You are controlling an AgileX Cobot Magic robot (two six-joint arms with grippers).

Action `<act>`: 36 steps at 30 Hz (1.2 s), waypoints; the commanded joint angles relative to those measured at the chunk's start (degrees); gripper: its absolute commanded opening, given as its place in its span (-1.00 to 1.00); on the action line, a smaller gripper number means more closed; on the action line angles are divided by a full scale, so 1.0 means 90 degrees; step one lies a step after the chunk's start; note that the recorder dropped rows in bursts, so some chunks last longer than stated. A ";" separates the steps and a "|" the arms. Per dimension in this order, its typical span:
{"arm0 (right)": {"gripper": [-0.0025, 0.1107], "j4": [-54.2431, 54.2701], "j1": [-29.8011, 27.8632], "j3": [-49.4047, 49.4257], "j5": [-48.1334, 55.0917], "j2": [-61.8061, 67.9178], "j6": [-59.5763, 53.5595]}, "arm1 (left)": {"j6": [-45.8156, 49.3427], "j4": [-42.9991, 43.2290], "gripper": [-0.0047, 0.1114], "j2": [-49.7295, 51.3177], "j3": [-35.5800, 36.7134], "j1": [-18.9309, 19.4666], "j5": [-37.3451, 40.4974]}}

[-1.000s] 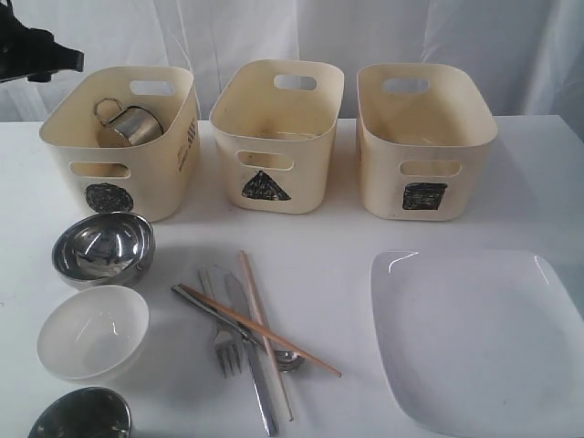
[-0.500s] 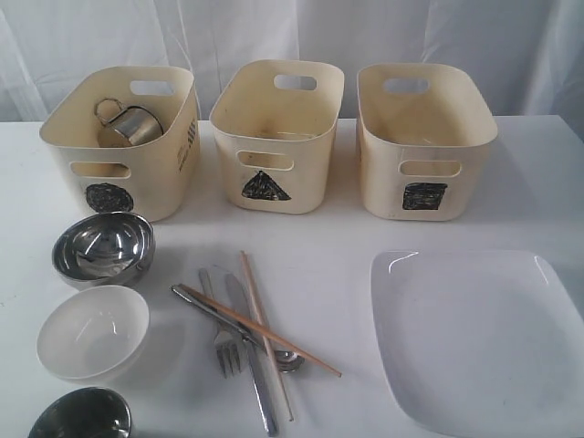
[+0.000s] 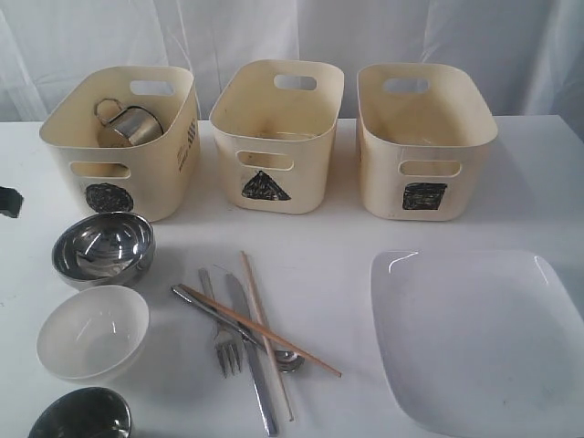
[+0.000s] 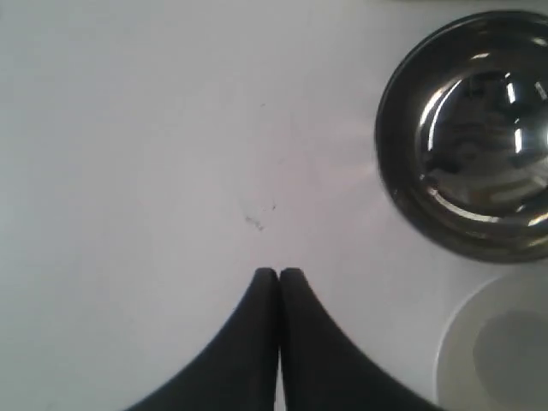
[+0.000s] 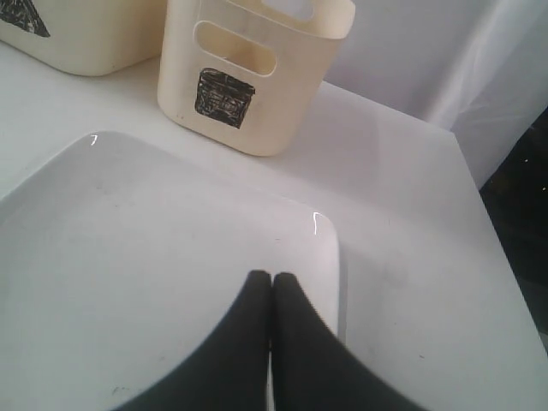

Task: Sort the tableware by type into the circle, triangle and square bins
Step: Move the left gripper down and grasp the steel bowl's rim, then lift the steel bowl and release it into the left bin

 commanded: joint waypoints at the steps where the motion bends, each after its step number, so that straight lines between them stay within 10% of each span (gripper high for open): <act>1: -0.96 0.0032 0.0037 -0.0004 -0.0084 -0.0020 0.0028 | -0.0061 -0.0266 -0.38 0.0321 0.0348 -0.0024 -0.1369; 7: -0.96 0.0032 0.0037 -0.0004 -0.0095 -0.0020 0.0028 | -0.0063 -0.0689 0.25 0.0932 0.0359 -0.0024 -0.1624; 28: -0.96 0.0032 0.0037 -0.0004 -0.0084 -0.0020 0.0028 | -0.0063 -0.1325 0.23 0.2694 0.0359 -0.0024 -0.2926; 31: -0.96 0.0032 0.0037 -0.0004 -0.0096 -0.0020 0.0028 | -0.0063 -0.1559 0.10 0.2831 0.0359 -0.0024 -0.2926; 36: -0.96 0.0032 0.0037 -0.0004 -0.0096 -0.0020 0.0028 | -0.0073 -0.1754 -0.68 0.2766 0.0359 -0.0024 -0.2911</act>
